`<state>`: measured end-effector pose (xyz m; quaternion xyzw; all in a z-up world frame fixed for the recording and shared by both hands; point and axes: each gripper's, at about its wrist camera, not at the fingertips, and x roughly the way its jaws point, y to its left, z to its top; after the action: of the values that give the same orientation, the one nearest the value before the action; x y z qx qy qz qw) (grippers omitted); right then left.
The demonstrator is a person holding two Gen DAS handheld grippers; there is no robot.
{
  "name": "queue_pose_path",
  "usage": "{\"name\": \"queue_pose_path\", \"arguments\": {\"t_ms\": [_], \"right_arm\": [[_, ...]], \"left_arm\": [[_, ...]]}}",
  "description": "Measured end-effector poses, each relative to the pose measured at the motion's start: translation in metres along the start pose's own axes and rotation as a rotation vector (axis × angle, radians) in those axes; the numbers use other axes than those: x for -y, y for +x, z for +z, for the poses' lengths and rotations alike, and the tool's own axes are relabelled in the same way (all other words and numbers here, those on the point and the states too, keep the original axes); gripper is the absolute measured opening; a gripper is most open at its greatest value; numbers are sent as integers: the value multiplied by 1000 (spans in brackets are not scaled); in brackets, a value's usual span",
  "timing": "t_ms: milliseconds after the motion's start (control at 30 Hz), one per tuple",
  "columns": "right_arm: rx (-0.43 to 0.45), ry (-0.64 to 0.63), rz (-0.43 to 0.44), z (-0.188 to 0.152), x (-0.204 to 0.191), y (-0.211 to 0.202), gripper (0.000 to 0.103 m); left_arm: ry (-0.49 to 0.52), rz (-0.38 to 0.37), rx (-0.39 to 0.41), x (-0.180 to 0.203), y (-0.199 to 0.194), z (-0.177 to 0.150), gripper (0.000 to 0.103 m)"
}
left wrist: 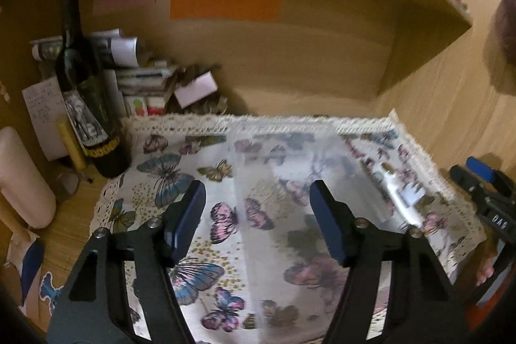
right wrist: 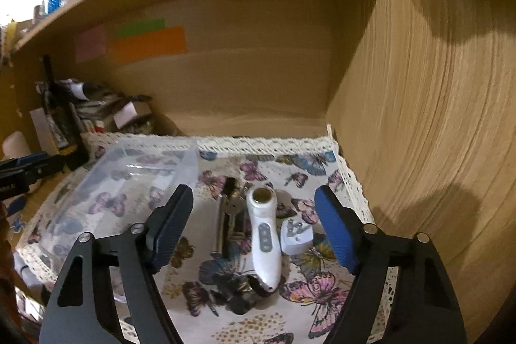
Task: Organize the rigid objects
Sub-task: 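Grasp the clear box wall with left tool while right tool grasps white handheld device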
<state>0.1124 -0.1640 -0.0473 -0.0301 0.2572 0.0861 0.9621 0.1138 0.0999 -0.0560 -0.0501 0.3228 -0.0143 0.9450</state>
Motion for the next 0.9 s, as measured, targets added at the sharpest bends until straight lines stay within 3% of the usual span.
{"name": "queue_pose_path", "arguments": {"t_ms": [333, 567, 900], "right_arm": [[-171, 34, -31, -12, 21, 41, 62], [-280, 6, -12, -14, 18, 78, 55], [-378, -81, -13, -6, 6, 125, 51]], "left_arm": [[-15, -53, -194, -16, 47, -10, 36], [-35, -93, -243, -14, 62, -13, 16], [-36, -99, -237, -18, 65, -13, 13]]}}
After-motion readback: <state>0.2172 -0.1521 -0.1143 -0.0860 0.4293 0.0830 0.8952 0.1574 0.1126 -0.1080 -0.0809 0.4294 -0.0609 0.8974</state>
